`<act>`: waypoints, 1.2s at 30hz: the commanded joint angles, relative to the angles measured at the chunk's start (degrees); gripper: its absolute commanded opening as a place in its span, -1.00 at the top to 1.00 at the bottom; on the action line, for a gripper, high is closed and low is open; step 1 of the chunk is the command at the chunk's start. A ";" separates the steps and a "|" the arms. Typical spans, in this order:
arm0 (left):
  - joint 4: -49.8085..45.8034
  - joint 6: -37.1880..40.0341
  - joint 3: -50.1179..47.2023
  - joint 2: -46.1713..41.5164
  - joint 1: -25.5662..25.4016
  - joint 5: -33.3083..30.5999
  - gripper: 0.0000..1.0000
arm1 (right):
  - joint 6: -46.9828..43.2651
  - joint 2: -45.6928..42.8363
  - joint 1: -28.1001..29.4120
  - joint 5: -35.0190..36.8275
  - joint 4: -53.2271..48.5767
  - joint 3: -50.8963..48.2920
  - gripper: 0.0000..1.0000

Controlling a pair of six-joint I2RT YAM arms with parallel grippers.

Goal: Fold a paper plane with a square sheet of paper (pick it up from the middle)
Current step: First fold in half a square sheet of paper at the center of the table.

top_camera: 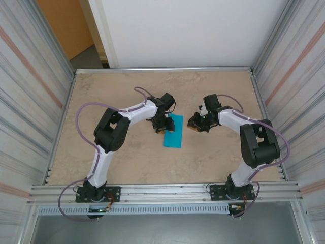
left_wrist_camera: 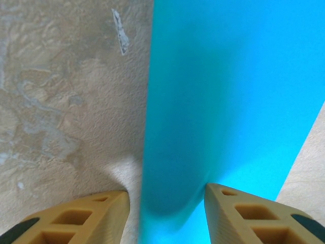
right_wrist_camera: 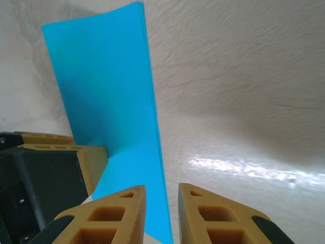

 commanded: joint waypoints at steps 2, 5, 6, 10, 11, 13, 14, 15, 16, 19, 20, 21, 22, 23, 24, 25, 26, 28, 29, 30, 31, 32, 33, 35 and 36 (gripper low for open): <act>3.43 1.48 -5.01 12.87 -3.52 1.82 0.08 | -2.38 3.58 2.66 -4.55 0.35 2.17 0.58; 3.36 2.19 -4.66 13.14 -3.52 2.04 0.08 | -1.92 5.39 3.90 -5.37 1.29 3.06 0.62; 3.42 2.55 -4.58 13.12 -3.57 2.14 0.08 | -1.52 5.69 3.91 -5.68 1.93 2.98 0.63; 3.33 3.74 -4.10 13.53 -3.52 2.54 0.08 | -0.26 6.59 3.82 -6.17 3.56 3.21 0.65; 3.33 4.21 -3.97 13.60 -3.56 2.61 0.08 | -0.05 6.88 3.66 -6.33 4.02 3.36 0.65; 3.16 4.58 -3.62 13.81 -3.52 2.76 0.07 | 0.29 7.74 3.56 -6.79 4.49 3.65 0.66; 3.01 4.59 -3.44 13.95 -3.53 2.84 0.08 | 0.40 8.19 3.57 -7.14 4.75 3.82 0.67; 2.90 4.65 -3.21 14.13 -3.55 2.92 0.08 | 0.54 8.76 3.53 -7.48 4.96 4.05 0.67; 2.81 4.64 -3.16 14.09 -3.53 2.94 0.08 | 0.62 9.11 3.56 -7.74 5.23 4.13 0.67; 2.72 4.40 -3.15 14.18 -3.52 3.03 0.08 | 0.69 10.24 3.66 -8.27 5.49 4.54 0.68; 2.72 4.29 -3.07 14.31 -3.59 3.04 0.08 | 0.67 10.51 3.68 -8.46 5.60 4.63 0.69; 2.72 4.07 -3.08 14.38 -3.48 3.16 0.08 | 0.67 10.81 3.57 -8.65 5.70 4.81 0.69; 2.71 4.03 -3.05 14.35 -3.44 3.24 0.07 | 0.67 10.97 3.65 -8.81 5.71 4.76 0.69; 2.64 3.67 -3.04 14.49 -3.43 3.25 0.08 | 0.58 11.25 3.62 -9.06 5.78 4.76 0.69; 2.55 3.30 -3.02 14.49 -3.37 3.31 0.08 | 0.58 11.49 3.59 -9.24 5.80 4.74 0.70; 2.46 3.02 -3.06 14.60 -3.42 3.35 0.08 | 0.58 11.59 3.64 -9.41 5.94 4.76 0.70; 2.46 2.68 -3.15 14.53 -3.35 3.34 0.08 | 0.58 11.54 3.57 -9.65 6.10 4.57 0.70; 2.45 2.13 -3.20 14.53 -3.27 3.38 0.09 | 0.58 11.35 3.62 -9.82 6.23 4.46 0.70; 2.46 1.93 -3.29 14.58 -3.28 3.34 0.09 | 0.58 11.10 3.65 -9.86 6.47 4.28 0.70; 2.39 1.70 -3.33 14.60 -3.27 3.36 0.08 | 0.58 10.85 3.59 -9.71 6.60 4.24 0.71; 2.46 1.49 -3.42 14.53 -3.26 3.35 0.09 | 0.58 10.58 3.51 -9.78 6.79 4.15 0.71; 2.45 1.26 -3.44 14.56 -3.22 3.34 0.08 | 0.58 10.29 3.49 -9.70 6.89 4.06 0.71; 2.45 1.21 -3.52 14.59 -3.25 3.51 0.08 | 0.58 10.02 3.46 -9.65 6.94 3.93 0.71; 2.42 0.88 -3.51 14.57 -3.24 3.35 0.08 | 0.12 10.12 3.39 -9.92 6.61 4.13 0.70; 2.33 0.70 -3.51 14.69 -3.07 3.36 0.09 | -0.18 10.31 3.52 -9.95 6.39 4.22 0.71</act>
